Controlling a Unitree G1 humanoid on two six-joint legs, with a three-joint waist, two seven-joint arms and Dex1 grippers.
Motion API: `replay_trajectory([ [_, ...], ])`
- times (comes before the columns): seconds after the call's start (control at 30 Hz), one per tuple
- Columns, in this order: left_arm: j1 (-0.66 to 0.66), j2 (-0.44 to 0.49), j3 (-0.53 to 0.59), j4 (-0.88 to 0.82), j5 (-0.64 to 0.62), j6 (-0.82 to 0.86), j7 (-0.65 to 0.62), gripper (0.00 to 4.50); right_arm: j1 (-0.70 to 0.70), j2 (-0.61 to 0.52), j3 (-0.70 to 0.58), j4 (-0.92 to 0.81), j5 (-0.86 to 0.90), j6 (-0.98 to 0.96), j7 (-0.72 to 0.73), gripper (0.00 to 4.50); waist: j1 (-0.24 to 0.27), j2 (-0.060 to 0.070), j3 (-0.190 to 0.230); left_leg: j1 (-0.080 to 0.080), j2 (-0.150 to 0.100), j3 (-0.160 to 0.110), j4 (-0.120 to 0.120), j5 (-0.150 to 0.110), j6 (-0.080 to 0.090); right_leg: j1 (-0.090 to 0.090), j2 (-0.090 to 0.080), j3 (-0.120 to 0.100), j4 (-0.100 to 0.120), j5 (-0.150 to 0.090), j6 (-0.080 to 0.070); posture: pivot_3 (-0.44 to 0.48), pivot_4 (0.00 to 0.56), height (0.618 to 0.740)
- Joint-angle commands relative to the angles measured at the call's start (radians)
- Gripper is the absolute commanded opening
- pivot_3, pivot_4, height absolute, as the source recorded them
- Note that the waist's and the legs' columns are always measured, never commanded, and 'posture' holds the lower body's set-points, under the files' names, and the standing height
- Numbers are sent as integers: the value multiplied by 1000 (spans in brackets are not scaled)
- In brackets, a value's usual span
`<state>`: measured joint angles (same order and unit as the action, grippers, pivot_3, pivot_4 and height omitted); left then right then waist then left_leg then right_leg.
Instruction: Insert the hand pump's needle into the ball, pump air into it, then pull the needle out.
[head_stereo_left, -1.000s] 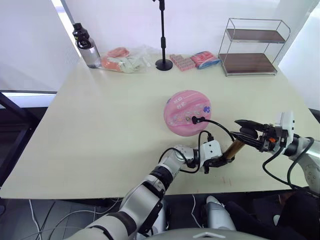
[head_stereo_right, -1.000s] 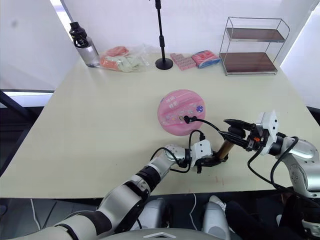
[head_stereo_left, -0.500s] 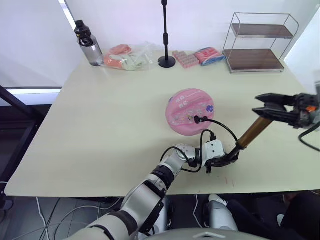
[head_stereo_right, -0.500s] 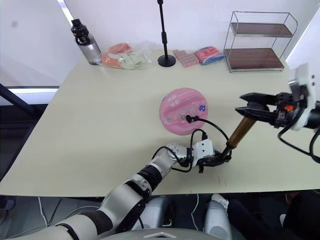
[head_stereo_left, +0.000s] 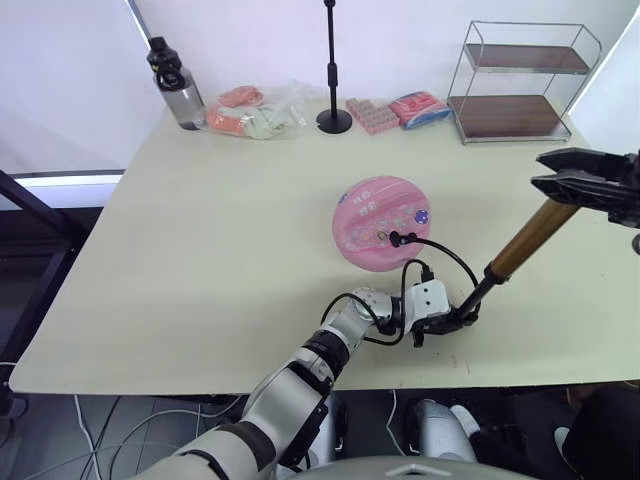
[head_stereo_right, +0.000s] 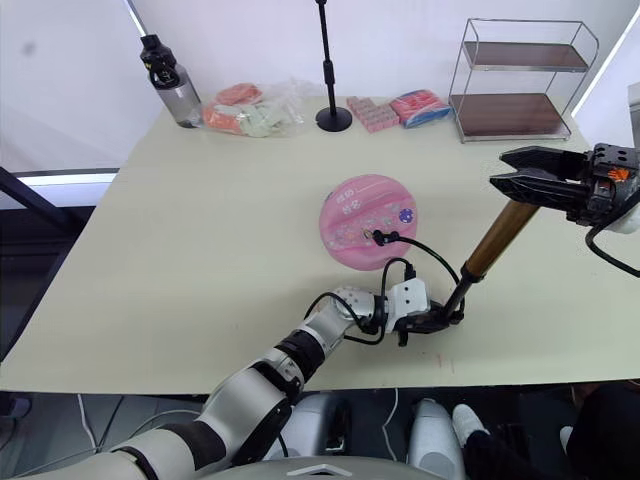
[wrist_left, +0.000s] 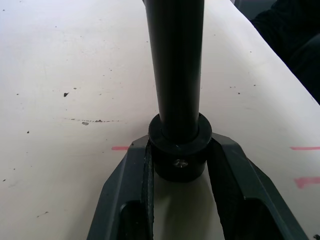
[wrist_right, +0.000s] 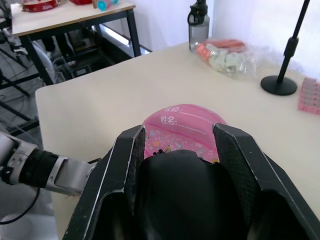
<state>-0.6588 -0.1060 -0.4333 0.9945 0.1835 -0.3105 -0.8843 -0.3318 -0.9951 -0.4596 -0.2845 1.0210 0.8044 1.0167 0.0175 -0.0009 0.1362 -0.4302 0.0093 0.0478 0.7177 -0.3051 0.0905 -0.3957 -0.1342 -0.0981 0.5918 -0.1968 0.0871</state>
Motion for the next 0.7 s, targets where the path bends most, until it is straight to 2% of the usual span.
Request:
replay_trajectory([
  [0.03, 34, 29, -20, 76, 45, 51, 16, 1072, 90, 62, 58, -40, -50, -39, 0, 1648, -1, -1, -1, 1, 0, 0, 0, 0, 0, 0, 0, 1, 0, 0, 0, 0, 150, 740],
  [0.13, 34, 28, -21, 77, 45, 51, 19, 1072, 150, 154, 101, -46, -92, -99, -22, 1648, -2, -7, -7, 3, 0, 0, 0, -1, 2, 2, 1, 2, 1, 0, 0, 0, 150, 740],
  [0.33, 31, 29, -20, 81, 44, 52, 22, 1072, 255, 280, 199, -16, -197, -211, -2, 1648, -2, -10, -12, 7, 0, -1, 0, -2, 4, 4, 3, 3, 3, -1, -1, 0, 150, 740],
  [0.53, 27, 28, -18, 84, 43, 52, 23, 1072, 321, 372, 281, 88, -325, -350, 18, 1648, -3, -11, -13, 12, 0, -1, -1, -2, 4, 7, 3, 4, 3, -1, -2, 0, 150, 740],
  [0.7, 23, 26, -18, 86, 42, 53, 24, 1072, 352, 406, 326, 163, -405, -435, 36, 1648, -3, -11, -14, 15, 0, -1, -2, -3, 4, 10, 3, 4, 2, -1, -2, 0, 150, 740],
])
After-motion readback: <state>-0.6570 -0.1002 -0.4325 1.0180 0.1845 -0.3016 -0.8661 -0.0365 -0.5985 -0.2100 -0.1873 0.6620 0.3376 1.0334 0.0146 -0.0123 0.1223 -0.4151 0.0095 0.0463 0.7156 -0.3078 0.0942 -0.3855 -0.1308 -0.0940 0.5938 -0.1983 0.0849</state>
